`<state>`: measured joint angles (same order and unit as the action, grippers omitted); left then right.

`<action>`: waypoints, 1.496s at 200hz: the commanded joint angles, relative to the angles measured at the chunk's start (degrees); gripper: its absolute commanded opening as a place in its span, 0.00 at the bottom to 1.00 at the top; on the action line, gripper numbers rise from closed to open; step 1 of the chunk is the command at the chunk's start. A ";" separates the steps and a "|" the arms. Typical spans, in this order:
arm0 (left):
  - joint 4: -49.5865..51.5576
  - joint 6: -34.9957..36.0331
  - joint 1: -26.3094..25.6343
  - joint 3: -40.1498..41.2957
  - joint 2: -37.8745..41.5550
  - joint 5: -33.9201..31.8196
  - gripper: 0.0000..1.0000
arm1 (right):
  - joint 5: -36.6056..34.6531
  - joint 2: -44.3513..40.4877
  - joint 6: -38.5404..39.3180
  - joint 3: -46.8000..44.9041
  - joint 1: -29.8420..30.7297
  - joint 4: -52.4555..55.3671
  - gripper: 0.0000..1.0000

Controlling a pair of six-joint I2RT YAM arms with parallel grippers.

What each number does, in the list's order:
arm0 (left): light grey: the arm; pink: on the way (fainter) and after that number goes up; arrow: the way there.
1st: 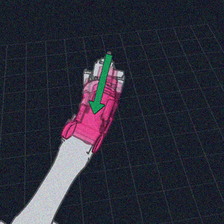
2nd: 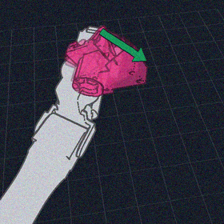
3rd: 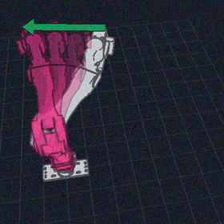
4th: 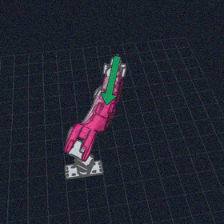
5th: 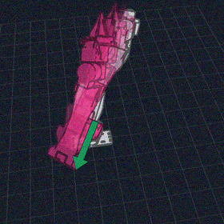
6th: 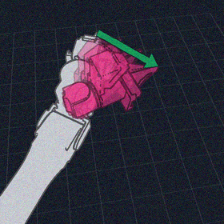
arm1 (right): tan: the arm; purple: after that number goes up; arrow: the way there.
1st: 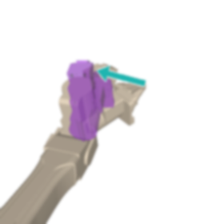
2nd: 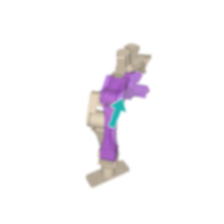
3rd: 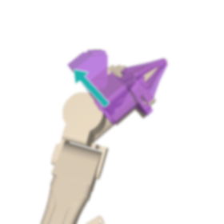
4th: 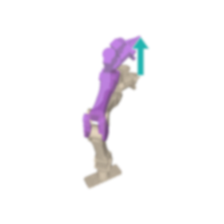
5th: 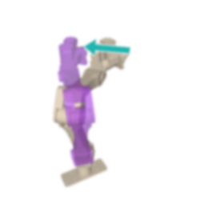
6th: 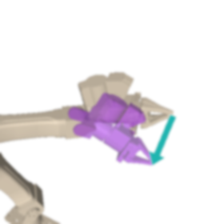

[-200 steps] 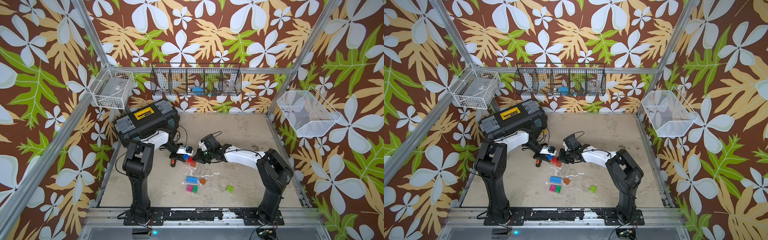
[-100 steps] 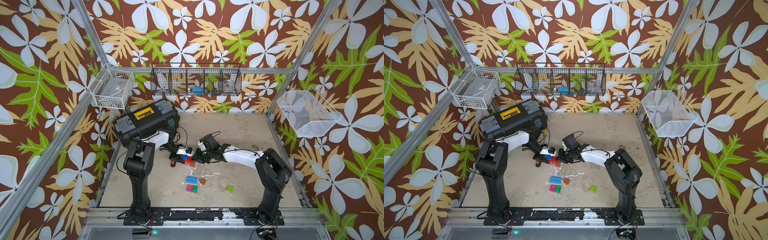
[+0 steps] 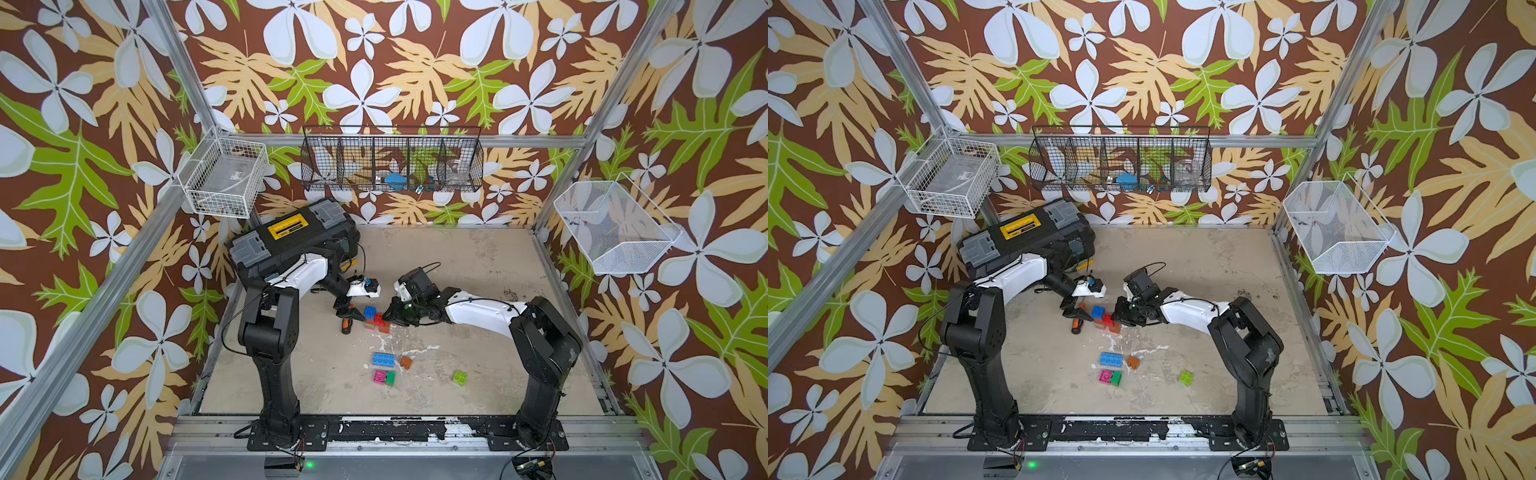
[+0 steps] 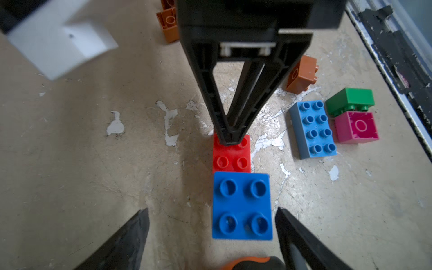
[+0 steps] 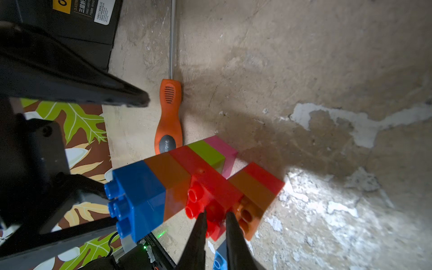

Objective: Assemble the letter h with lego
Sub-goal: Assemble the lego brick with the lego brick.

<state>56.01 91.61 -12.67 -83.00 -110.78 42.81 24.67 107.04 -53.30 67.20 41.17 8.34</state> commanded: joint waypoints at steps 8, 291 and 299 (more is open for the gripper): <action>4.63 1.21 0.00 0.03 1.33 4.65 0.82 | -5.30 1.40 1.35 -0.59 0.14 7.92 0.17; -4.26 -13.08 1.05 -1.43 5.44 7.49 0.79 | -4.27 1.81 1.79 -1.03 0.04 7.40 0.17; -7.23 -15.08 1.01 -0.33 4.94 5.92 0.79 | -4.28 1.76 1.78 -1.02 0.05 7.39 0.17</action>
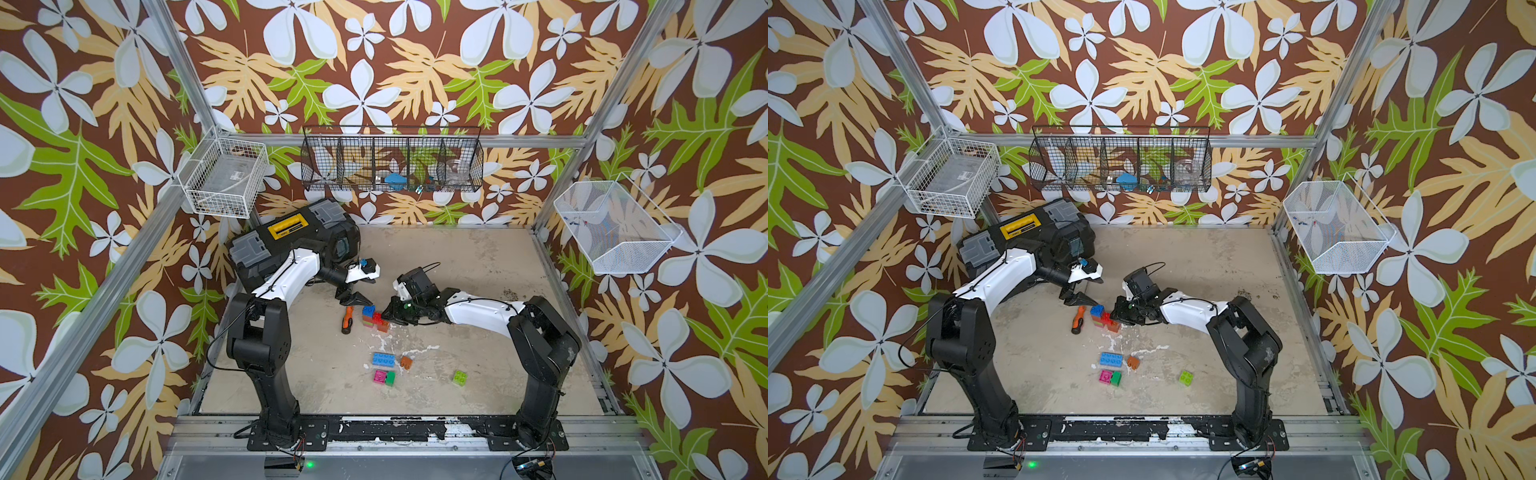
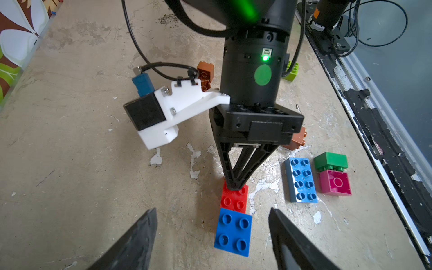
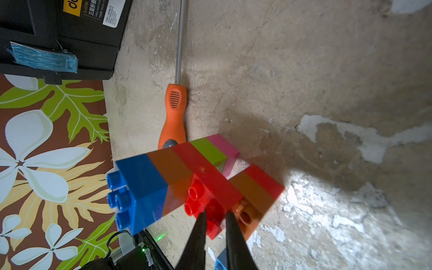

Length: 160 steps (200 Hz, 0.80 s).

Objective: Assemble the letter h with lego
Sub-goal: Assemble the lego brick with the lego brick.

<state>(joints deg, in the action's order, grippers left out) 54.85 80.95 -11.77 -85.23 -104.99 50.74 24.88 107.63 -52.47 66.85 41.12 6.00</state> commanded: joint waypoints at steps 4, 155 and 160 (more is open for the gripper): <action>-7.75 -5.81 0.17 2.37 -1.17 -2.74 0.78 | -4.55 1.14 0.96 -0.66 0.05 9.73 0.17; -11.50 -12.14 0.38 2.94 5.00 -0.91 0.82 | -3.98 0.99 2.24 0.50 0.07 9.90 0.21; -11.20 -12.07 0.36 2.96 5.54 -0.52 0.82 | -3.97 0.93 2.51 0.85 0.08 9.99 0.22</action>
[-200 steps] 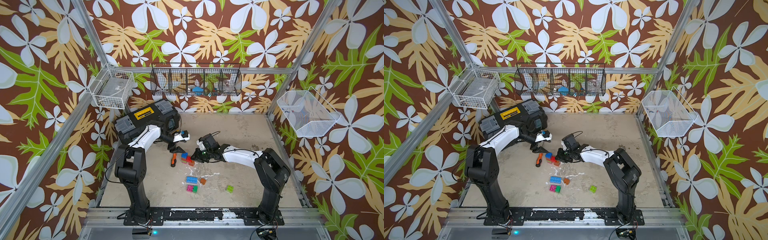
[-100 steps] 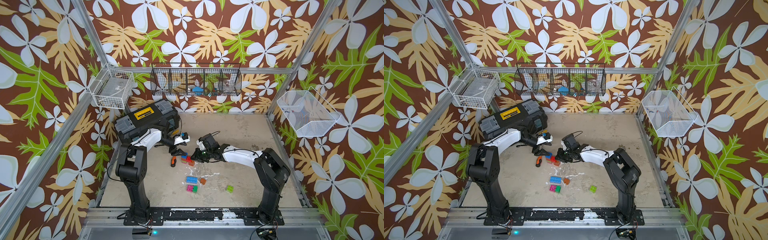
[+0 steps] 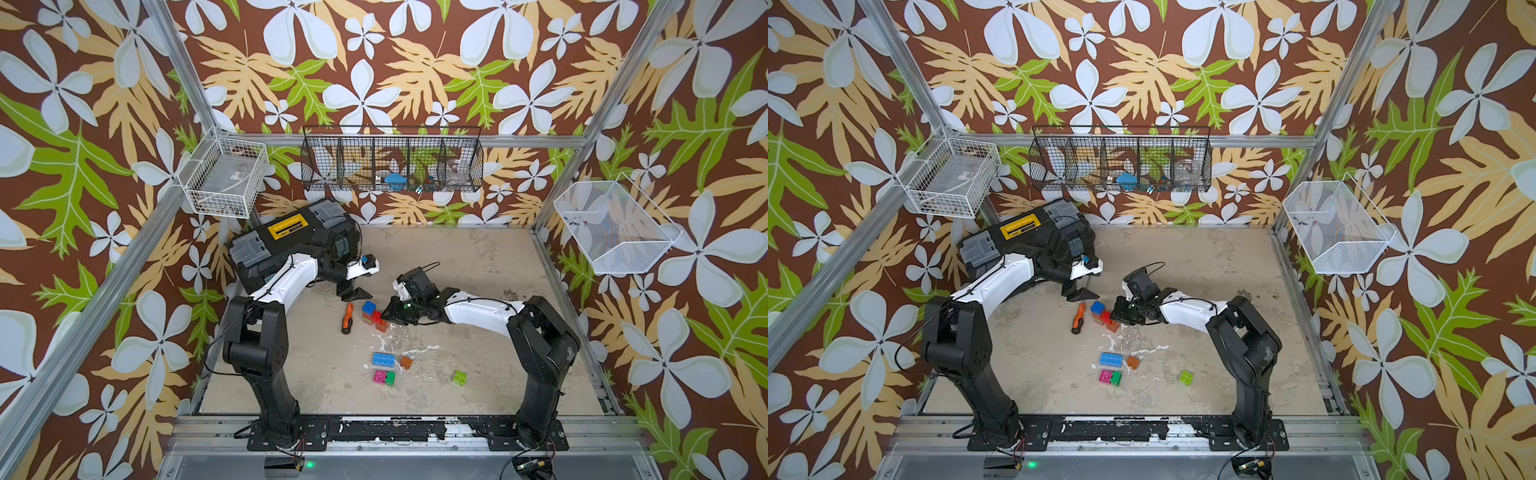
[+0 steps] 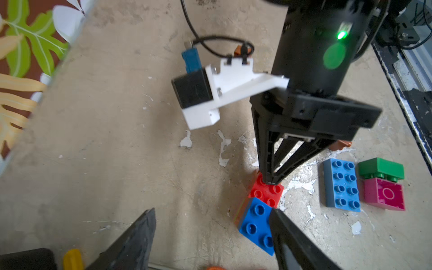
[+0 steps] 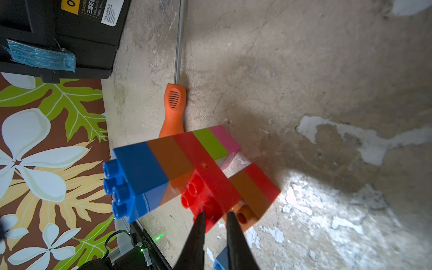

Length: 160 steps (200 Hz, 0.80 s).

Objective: Assemble the letter h with lego
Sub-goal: Assemble the lego brick with the lego brick, then pick up the lego brick from the center of the board.

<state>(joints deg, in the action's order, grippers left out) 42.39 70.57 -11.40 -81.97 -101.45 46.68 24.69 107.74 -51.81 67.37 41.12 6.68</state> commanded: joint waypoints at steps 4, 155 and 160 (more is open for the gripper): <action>1.51 -1.54 0.03 -0.21 2.39 3.73 0.83 | -3.62 0.77 2.23 0.72 0.08 9.40 0.22; -36.03 -40.35 18.02 38.10 27.36 -9.63 0.86 | -17.07 -16.75 60.80 -11.36 5.92 -7.98 0.54; -37.02 -40.78 18.32 39.56 28.09 -10.99 0.87 | -16.97 -15.90 62.27 -11.30 5.97 -8.11 0.54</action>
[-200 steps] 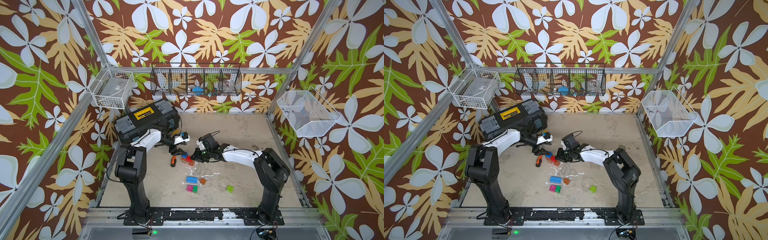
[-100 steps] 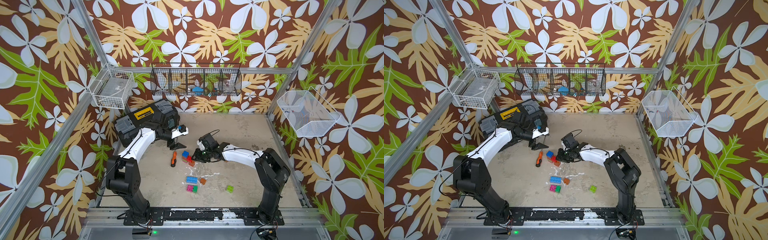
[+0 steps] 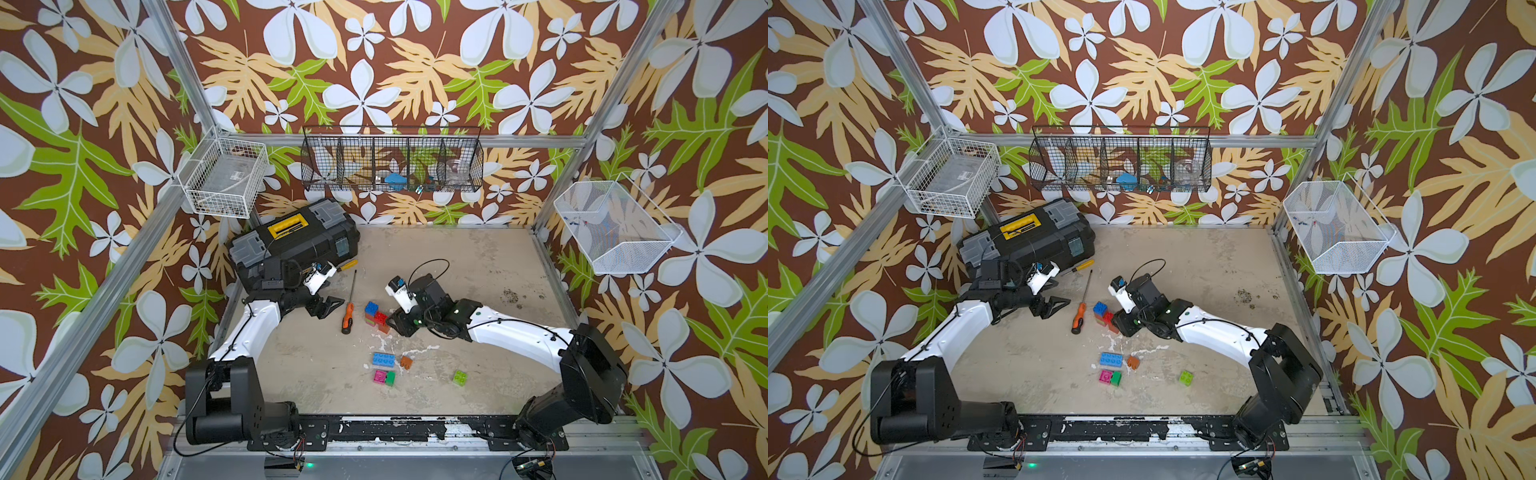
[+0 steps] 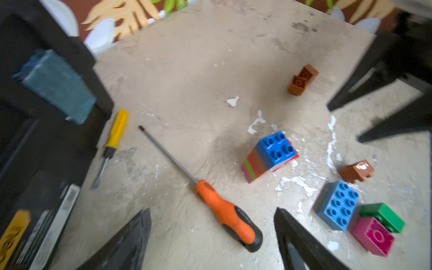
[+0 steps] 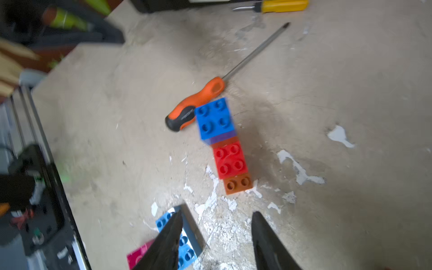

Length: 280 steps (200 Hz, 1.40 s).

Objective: Assemble the letter h with lego
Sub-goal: Pick up the lego brick from the center of the board.

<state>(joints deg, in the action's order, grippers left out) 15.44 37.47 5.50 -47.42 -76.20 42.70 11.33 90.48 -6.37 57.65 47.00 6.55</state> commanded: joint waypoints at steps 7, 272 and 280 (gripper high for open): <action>-11.07 -7.68 1.74 6.82 3.75 -8.10 0.87 | -3.75 2.92 18.05 -1.12 0.07 -7.61 0.55; -19.08 -9.01 1.88 18.77 9.35 -11.86 0.87 | 31.66 24.63 16.38 17.33 -5.18 6.13 0.35; -19.05 -8.98 1.92 18.77 9.39 -11.83 0.87 | 34.21 25.73 15.71 18.56 -5.70 7.72 0.35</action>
<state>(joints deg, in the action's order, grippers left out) -3.62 27.62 7.33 -28.34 -66.87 30.04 34.89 114.21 12.16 73.71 42.41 9.43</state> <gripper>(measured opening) 0.868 0.356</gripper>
